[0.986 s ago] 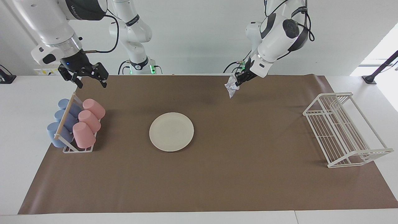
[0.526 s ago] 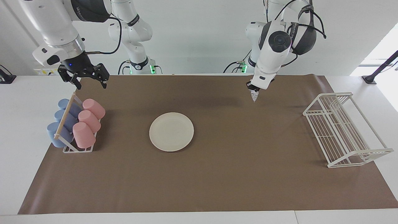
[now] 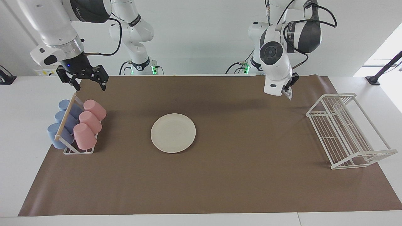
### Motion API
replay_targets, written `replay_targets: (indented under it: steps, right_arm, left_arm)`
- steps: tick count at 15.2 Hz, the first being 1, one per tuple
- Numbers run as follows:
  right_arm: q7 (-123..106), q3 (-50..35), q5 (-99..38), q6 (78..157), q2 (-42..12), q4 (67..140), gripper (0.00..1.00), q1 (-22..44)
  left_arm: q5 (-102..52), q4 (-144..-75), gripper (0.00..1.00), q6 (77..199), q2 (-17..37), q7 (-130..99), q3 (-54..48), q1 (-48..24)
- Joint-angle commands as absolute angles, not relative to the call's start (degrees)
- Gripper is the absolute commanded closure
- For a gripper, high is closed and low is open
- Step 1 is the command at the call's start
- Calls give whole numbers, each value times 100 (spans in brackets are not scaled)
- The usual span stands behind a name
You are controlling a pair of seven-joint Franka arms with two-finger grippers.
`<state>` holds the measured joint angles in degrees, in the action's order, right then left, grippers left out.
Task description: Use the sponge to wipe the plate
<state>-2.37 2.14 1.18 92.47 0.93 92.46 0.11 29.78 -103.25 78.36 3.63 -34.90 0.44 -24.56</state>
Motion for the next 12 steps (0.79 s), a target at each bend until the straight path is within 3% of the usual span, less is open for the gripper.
replay_targets:
  steps: [1, 7, 9, 12]
  right_arm:
    - [-123, 272, 114, 9255, 237, 9466, 0, 18]
    - [-106, 264, 88, 9237, 281, 9475, 0, 17]
    - [-105, 264, 88, 9185, 281, 9475, 0, 35]
    - [-114, 264, 97, 9158, 281, 9466, 0, 26]
  left_arm:
    - [3794, -10151, 100, 7603, 554, -3568, 35, -2452]
    - [5491, -10064, 100, 7751, 1141, -3542, 79, -2136]
    - [5939, -9915, 100, 7813, 1492, -3533, 79, -1961]
    - [6126, -9152, 100, 7778, 2380, -3533, 88, -1890]
